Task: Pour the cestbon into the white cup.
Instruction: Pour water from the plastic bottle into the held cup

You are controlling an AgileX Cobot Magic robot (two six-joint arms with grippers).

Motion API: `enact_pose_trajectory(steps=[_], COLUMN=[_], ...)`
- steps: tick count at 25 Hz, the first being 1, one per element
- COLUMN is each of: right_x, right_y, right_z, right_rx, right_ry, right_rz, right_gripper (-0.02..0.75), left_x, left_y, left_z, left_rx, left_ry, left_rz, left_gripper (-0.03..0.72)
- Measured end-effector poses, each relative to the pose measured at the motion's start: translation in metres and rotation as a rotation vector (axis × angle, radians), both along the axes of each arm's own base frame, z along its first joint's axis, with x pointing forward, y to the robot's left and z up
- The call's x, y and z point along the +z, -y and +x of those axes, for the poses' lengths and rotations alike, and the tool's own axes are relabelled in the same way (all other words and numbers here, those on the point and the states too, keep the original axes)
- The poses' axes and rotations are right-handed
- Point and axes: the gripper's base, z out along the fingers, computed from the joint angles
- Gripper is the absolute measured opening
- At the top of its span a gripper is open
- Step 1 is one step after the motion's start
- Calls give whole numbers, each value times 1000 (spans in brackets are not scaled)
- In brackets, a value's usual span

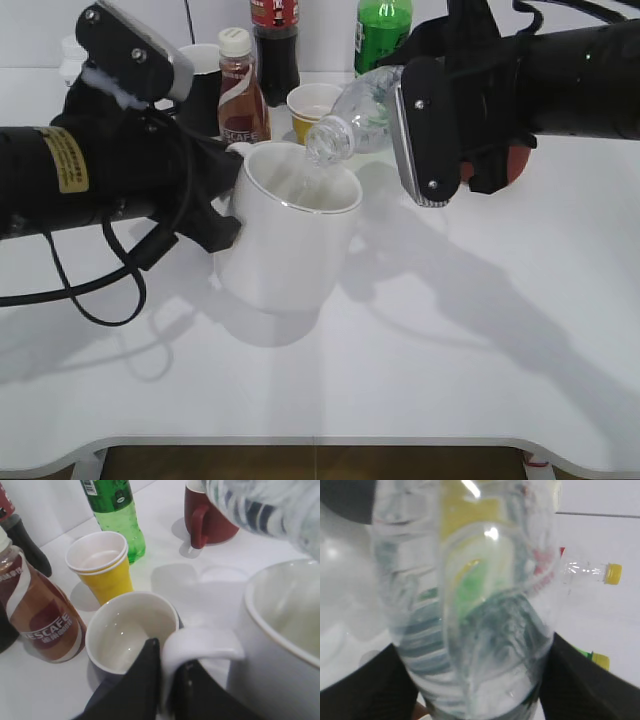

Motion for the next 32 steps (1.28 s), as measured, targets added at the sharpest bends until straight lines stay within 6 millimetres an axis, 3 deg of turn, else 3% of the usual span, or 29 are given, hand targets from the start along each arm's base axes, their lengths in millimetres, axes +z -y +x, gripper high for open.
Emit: enact_pose_trajectory(steps=[24, 32], right_x=[0, 0], right_y=[0, 0], right_z=[0, 0], right_rx=[43, 43], right_ry=[57, 57], right_rz=[-78, -78], right_gripper=[469, 469], left_x=[-4, -9], left_y=[-2, 11], left_z=[-1, -9], left_rx=[9, -50], left_ry=[-29, -36], left_rz=[38, 61], left_gripper=[38, 38])
